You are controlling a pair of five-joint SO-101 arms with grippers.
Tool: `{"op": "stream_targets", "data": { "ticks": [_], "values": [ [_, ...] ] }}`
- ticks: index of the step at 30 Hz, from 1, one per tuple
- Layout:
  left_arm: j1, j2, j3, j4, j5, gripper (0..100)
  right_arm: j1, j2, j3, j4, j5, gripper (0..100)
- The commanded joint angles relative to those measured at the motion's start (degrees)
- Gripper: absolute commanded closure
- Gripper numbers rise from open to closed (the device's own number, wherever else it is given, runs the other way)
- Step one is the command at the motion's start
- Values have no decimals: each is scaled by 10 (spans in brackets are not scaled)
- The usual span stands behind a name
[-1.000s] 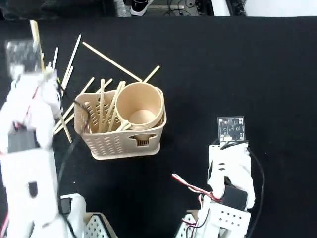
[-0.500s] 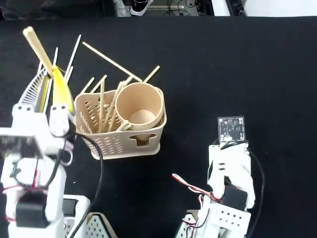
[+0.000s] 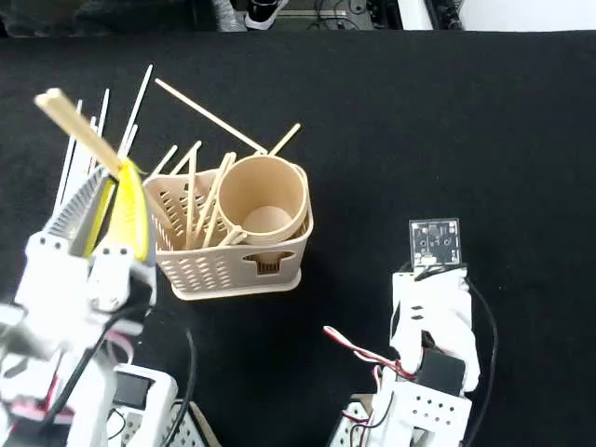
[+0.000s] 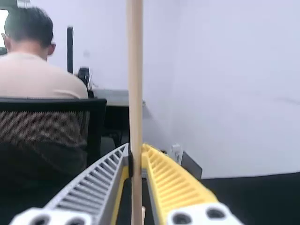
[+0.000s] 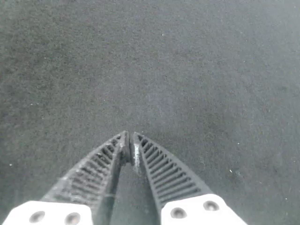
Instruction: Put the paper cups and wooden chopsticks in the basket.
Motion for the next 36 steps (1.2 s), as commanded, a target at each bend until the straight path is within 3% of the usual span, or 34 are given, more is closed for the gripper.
{"op": "stream_targets", "data": {
  "ticks": [1, 3, 7, 10, 13, 17, 23, 29, 36],
  "values": [
    [7, 1, 91, -22, 7, 970, -6, -23, -1, 3, 4, 985],
    [5, 4, 116, -19, 3, 950, -6, -23, -1, 3, 4, 985],
    [-10, 6, 79, 29, 47, 741, -6, -23, -1, 3, 4, 985],
    [-58, 25, -1, 88, 66, 737, -6, -23, -1, 3, 4, 985],
    [-104, 97, -92, 150, 33, 738, -6, -23, -1, 3, 4, 985],
    [-203, 263, -222, 226, -11, 738, -6, -23, -1, 3, 4, 985],
    [-320, 552, -393, 305, -132, 739, -6, -23, -1, 3, 4, 985],
    [-362, 815, -516, 350, -224, 744, -6, -23, -1, 3, 4, 985],
    [-370, 1062, -651, 322, -304, 744, -6, -23, -1, 3, 4, 985]
  ]
}}
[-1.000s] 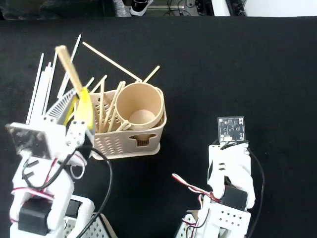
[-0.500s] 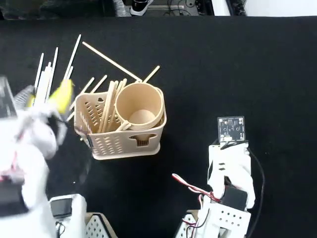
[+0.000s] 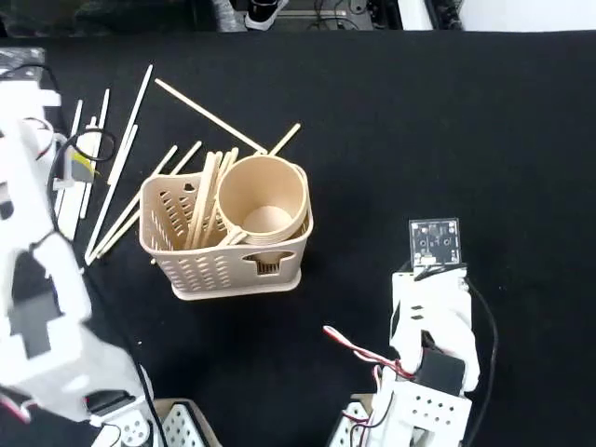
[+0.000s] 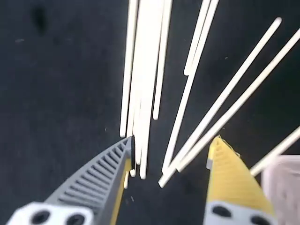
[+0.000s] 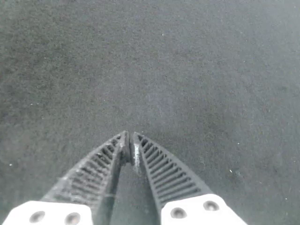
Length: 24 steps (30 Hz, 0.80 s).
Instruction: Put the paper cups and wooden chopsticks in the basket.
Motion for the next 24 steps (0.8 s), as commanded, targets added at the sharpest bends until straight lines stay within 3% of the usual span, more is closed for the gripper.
{"op": "stream_targets", "data": {
  "ticks": [1, 14, 22, 24],
  "values": [
    [-9, 143, -120, -26, -33, 744, -6, -23, -1, 3, 4, 985],
    [-10, 485, -397, -21, -4, 746, -6, -23, -1, 4, 4, 985],
    [-9, 539, -491, 51, -9, 970, -7, -24, -1, 13, 4, 985],
    [-7, 540, -512, 81, -9, 965, -7, -24, -1, 13, 4, 985]
  ]
}}
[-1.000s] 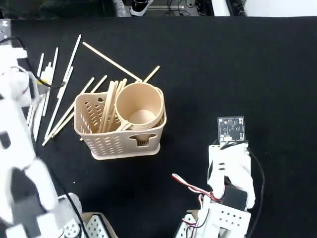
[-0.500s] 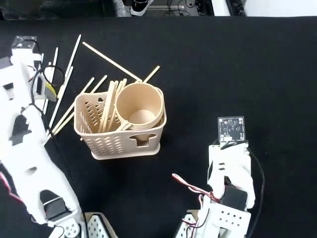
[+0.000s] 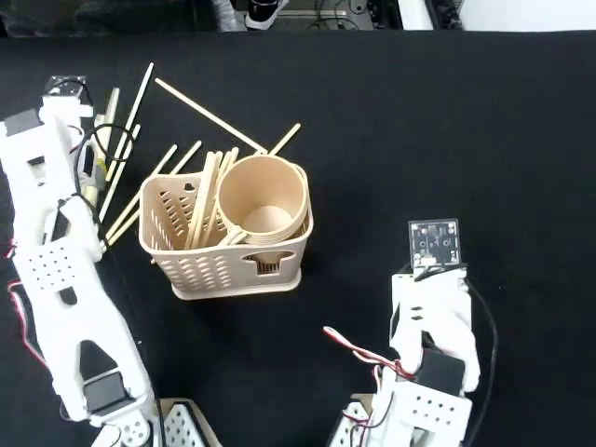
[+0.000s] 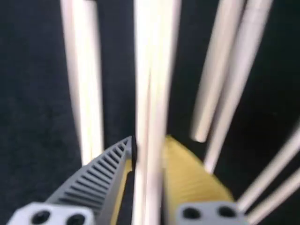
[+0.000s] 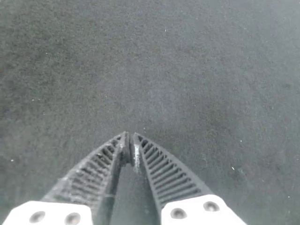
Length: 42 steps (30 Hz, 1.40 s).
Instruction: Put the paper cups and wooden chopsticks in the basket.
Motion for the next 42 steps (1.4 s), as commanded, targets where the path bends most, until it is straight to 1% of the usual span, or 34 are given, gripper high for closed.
{"op": "stream_targets", "data": {
  "ticks": [1, 3, 5, 6, 9, 11, 14, 19, 24, 27, 29, 31, 33, 35, 36, 38, 39, 42],
  "values": [
    [-7, 2, -60, 55, 2, 974, -7, -24, -1, 1, 4, 985],
    [-6, 1, -100, 95, 5, 971, -7, -25, -1, 1, 4, 985],
    [-6, 1, -167, 158, 6, 972, -7, -25, -1, 1, 4, 985],
    [-6, 4, -190, 161, 14, 972, -7, -25, -1, 1, 4, 985],
    [-12, -2, -219, 159, 69, 972, -7, -25, -1, 1, 4, 985],
    [-11, -19, -221, 159, 81, 972, -7, -25, -1, 1, 4, 985],
    [-6, -62, -193, 160, 113, 972, -7, -25, -1, 1, 4, 985],
    [-5, -191, -108, 160, 168, 972, -7, -25, -1, 1, 4, 985],
    [8, -345, 28, 159, 178, 971, -7, -25, -1, 1, 4, 985],
    [33, -440, 115, 152, 179, 971, -7, -25, -1, 1, 4, 985],
    [55, -505, 188, 128, 180, 971, -7, -25, -1, 1, 4, 985],
    [75, -578, 272, 88, 180, 971, -7, -25, -1, 1, 4, 985],
    [95, -661, 362, 33, 192, 971, -7, -25, -1, 1, 4, 985],
    [109, -748, 436, -42, 205, 972, -7, -25, -1, 1, 4, 985],
    [119, -789, 459, -85, 208, 972, -7, -25, -1, 1, 4, 985],
    [148, -857, 489, -143, 230, 972, -7, -25, -1, 1, 4, 985],
    [169, -884, 496, -159, 245, 972, -7, -25, -1, 2, 4, 985],
    [250, -947, 506, -161, 277, 972, -7, -25, -1, 2, 4, 985]
  ]
}}
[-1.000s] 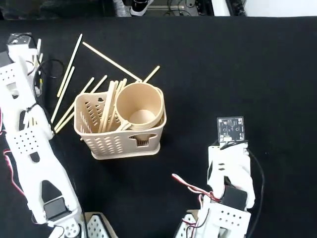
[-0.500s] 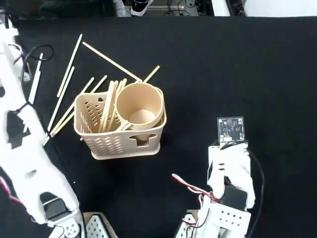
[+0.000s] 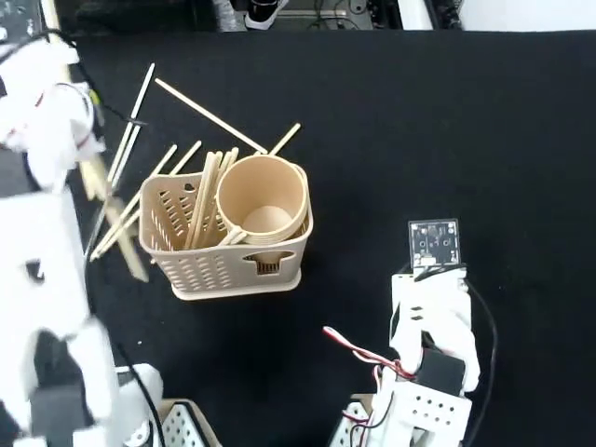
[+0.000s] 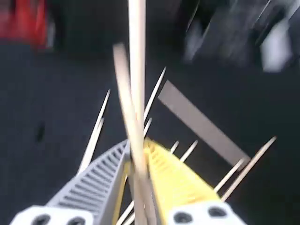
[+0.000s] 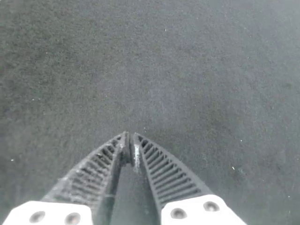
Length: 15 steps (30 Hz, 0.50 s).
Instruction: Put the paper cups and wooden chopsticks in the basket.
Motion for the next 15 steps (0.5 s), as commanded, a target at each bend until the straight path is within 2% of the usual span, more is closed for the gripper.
{"op": "stream_targets", "data": {
  "ticks": [1, 3, 7, 15],
  "values": [
    [111, -126, 16, -31, 47, 972, -7, -25, -1, 2, 4, 985],
    [137, -163, 30, -24, 62, 972, -7, -25, -1, 2, 4, 985],
    [145, -248, 123, -30, 91, 972, -7, -25, -1, 2, 4, 985],
    [145, -499, 444, -171, 99, 972, -7, -25, -1, 2, 4, 985]
  ]
}}
